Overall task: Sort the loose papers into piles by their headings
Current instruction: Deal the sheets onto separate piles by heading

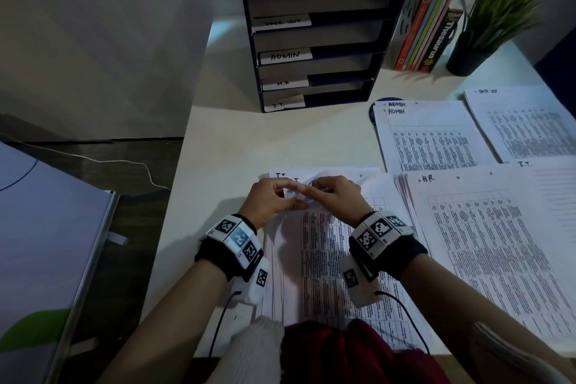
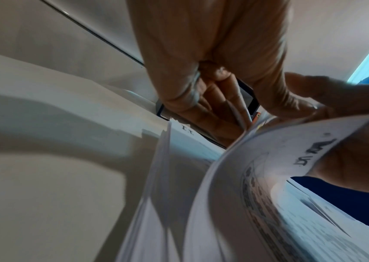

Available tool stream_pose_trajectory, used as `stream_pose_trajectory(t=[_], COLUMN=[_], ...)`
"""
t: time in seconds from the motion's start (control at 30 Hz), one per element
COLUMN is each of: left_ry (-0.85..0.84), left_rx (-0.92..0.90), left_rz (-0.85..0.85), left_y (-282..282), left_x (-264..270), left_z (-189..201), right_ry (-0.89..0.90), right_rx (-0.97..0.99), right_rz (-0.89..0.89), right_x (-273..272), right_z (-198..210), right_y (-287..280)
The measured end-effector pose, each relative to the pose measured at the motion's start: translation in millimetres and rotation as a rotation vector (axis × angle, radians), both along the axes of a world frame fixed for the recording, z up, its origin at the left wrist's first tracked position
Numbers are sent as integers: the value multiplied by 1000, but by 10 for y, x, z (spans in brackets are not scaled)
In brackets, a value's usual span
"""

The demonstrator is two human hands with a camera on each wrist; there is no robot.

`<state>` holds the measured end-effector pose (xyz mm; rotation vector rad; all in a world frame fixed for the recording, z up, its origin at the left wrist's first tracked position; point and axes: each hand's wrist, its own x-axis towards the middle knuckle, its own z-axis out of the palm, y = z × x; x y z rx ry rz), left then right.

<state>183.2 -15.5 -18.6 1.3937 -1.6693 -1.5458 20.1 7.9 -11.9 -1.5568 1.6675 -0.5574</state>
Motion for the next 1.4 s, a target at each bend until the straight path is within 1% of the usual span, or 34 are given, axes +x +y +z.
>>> stream_pose_trajectory(t=[0.1,0.2,0.27,0.33,0.37,0.43,0.57,0.6,0.63,0.67,0.7,0.77,0.83,0.87,0.9,0.93,0.97,1.0,1.03,1.13,1.17,1.27,1.3,1.33,1.4], left_ry=[-6,-3,42,29,3,-110,-342,-418,-485,-530,-539,-495,-475,-468,-423,-336,-199,-126,-110,-277,-306,-279,-258,-222,-151], left_rx=[-1,72,103,94,80,7,-160,-195,-247,-291,-337,-404,-479,-479,-432,-335,-214,-111,-69,-130,-148,-211,-254,-308,-415], left_rz=[23,78,61,87,126,189,231,240,243,242,245,275,255,211,148,86,63,55,74,122,151,244,294,346,448], left_y=[8,-26,-41,-75,-91,-129,-108,-93,-77,-52,-33,-3,22,31,31,37,61,89,110,97,66,-88,-159,-235,-407], left_x=[-10,5,35,57,55,71,19,6,-2,-15,-25,-28,-29,-27,-21,-18,-21,-26,-38,-60,-62,-76,-66,-46,17], left_z=[-9,-73,-104,-173,-202,-272,-282,-251,-222,-194,-186,-189,-165,-136,-129,-107,-87,-80,-97,-135,-129,73,181,292,517], right_ry=[1,-16,11,51,59,37,-205,-231,-243,-215,-150,-18,24,40,67,96,127,164,206,308,325,403,410,352,78], right_rx=[5,4,-12,-15,-17,-12,28,35,44,43,34,14,5,-2,-9,-21,-33,-50,-63,-76,-74,-55,-39,-15,63], right_rz=[11,16,27,27,20,-4,-92,-90,-76,-48,-19,16,24,27,27,30,35,49,67,104,103,102,106,116,141], right_x=[-2,-38,-55,-64,-74,-99,-132,-135,-135,-134,-130,-115,-110,-115,-121,-130,-139,-145,-147,-159,-164,-156,-149,-143,-140], right_z=[-36,-76,-94,-85,-93,-109,-88,-66,-42,-20,-13,-16,-31,-38,-42,-47,-47,-46,-41,-31,-28,-9,-7,4,58], right_y=[-4,-1,-8,-2,7,46,120,115,101,83,56,15,-13,-29,-48,-67,-83,-93,-97,-86,-87,-116,-121,-117,-84])
